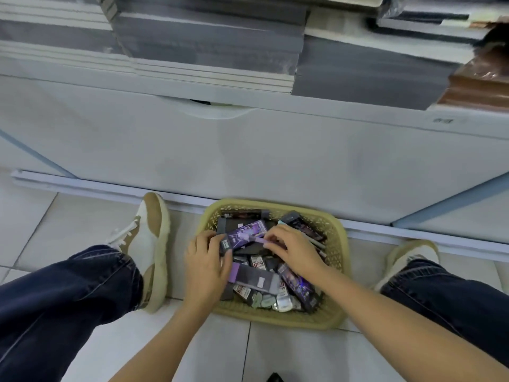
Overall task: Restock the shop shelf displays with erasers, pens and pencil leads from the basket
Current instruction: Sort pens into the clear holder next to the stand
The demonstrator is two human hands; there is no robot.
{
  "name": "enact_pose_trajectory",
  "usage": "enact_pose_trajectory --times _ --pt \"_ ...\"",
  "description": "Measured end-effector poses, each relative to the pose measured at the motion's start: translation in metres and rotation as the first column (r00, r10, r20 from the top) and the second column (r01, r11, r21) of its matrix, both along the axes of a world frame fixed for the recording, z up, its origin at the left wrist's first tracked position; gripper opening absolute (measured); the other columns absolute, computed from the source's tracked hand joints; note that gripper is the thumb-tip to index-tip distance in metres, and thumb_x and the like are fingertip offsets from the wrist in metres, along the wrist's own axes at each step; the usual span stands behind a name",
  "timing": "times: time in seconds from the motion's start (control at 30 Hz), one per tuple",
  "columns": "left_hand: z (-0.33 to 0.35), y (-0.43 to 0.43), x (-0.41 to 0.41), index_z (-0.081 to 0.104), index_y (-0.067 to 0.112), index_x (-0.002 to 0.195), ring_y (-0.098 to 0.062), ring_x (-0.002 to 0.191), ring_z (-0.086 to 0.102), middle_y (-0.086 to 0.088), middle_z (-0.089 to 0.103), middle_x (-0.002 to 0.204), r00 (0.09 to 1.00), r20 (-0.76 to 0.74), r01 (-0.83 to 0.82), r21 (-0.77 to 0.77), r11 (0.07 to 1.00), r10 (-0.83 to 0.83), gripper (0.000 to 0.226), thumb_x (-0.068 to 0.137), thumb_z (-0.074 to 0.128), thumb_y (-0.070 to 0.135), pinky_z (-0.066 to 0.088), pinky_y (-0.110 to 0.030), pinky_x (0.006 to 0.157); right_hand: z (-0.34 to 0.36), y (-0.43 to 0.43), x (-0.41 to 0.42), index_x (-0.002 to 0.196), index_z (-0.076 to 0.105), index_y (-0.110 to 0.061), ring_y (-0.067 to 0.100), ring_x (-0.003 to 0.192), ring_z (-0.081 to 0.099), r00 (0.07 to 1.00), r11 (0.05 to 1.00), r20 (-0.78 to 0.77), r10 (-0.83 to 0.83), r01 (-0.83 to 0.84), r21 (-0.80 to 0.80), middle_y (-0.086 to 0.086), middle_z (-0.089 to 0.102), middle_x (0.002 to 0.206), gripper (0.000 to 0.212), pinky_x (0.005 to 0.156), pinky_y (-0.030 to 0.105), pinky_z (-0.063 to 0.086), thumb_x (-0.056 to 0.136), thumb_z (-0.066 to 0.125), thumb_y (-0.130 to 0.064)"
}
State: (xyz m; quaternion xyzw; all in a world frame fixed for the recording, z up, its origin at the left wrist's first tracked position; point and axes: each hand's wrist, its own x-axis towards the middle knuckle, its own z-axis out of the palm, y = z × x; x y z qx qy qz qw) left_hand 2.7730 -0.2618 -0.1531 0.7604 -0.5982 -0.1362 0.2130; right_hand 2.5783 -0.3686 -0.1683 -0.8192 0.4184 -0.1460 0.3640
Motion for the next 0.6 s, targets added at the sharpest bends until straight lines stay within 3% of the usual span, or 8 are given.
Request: enact_pose_trajectory --times 0.07,0.1,0.2,0.3,0.4,0.47,0.6 --pt "0.003 -0.011 -0.018 0.064 0.014 0.118 -0.018 0.108 0.054 -0.001 0.061 0.113 0.937 -0.350 0.039 0.100 0.994 -0.001 0.034 0.100 0.047 0.038 0.043 -0.032 0.092 0.006 0.004 -0.004 0.095 0.067 -0.023 -0.007 0.076 0.052 0.996 0.999 0.091 -0.013 0.009 0.044 -0.022 0.055 0.080 0.006 0.066 0.010 0.037 0.090 0.067 -0.025" --pt "0.005 -0.017 -0.029 0.064 0.016 0.116 -0.016 0.107 0.056 0.001 0.063 0.110 0.849 -0.529 0.077 0.150 0.986 0.014 0.032 0.099 0.047 0.037 0.045 -0.031 0.092 0.008 0.007 -0.006 0.094 0.068 -0.024 -0.006 0.076 0.054 0.993 0.997 0.118 -0.011 0.002 0.077 -0.021 0.058 0.080 0.006 0.066 0.010 0.038 0.089 0.068 -0.025" --pt "0.007 -0.030 -0.062 0.067 0.007 0.098 -0.015 0.104 0.064 0.001 0.070 0.105 0.581 -0.798 0.010 0.204 0.979 0.160 0.029 0.103 0.044 0.025 0.049 -0.020 0.088 0.009 0.016 -0.015 0.096 0.070 -0.025 -0.001 0.081 0.061 0.989 0.984 0.145 -0.014 -0.012 0.180 -0.015 0.068 0.087 0.009 0.073 0.015 0.045 0.089 0.067 -0.029" --pt "0.007 -0.039 -0.072 0.066 0.005 0.094 -0.013 0.089 0.069 -0.003 0.073 0.090 0.468 -0.832 -0.165 0.248 0.955 0.297 0.034 0.105 0.039 0.022 0.052 -0.025 0.083 0.005 0.013 -0.031 0.106 0.068 -0.022 0.003 0.093 0.061 0.984 0.982 0.068 -0.165 0.157 0.107 -0.011 0.067 0.102 0.017 0.085 0.027 0.050 0.092 0.063 -0.031" --pt "0.005 -0.042 -0.062 0.060 0.008 0.089 -0.012 0.059 0.062 0.002 0.062 0.061 0.431 -0.835 -0.182 0.292 0.939 0.343 0.032 0.105 0.038 0.025 0.053 -0.032 0.071 -0.004 0.002 -0.047 0.125 0.055 -0.019 0.013 0.114 0.052 0.943 0.946 -0.144 -0.300 0.313 0.079 -0.003 0.057 0.124 0.035 0.100 0.031 0.044 0.093 0.062 -0.031" --pt "0.001 -0.040 -0.056 0.057 0.007 0.086 -0.016 0.052 0.054 0.005 0.051 0.054 0.440 -0.827 -0.146 0.319 0.936 0.351 0.033 0.105 0.038 0.027 0.048 -0.041 0.070 -0.012 0.001 -0.047 0.136 0.045 -0.016 0.017 0.125 0.044 0.931 0.953 -0.272 -0.243 0.282 0.114 0.001 0.050 0.133 0.050 0.106 0.030 0.037 0.093 0.062 -0.032" --pt "-0.006 -0.038 -0.053 0.057 0.008 0.086 -0.018 0.056 0.048 0.004 0.045 0.056 0.521 -0.777 -0.097 0.356 0.929 0.352 0.035 0.105 0.039 0.031 0.043 -0.035 0.064 -0.028 0.003 -0.036 0.139 0.045 -0.011 0.020 0.124 0.040 0.913 0.955 -0.314 -0.259 0.290 0.057 0.005 0.045 0.131 0.049 0.106 0.031 0.035 0.096 0.056 -0.033"
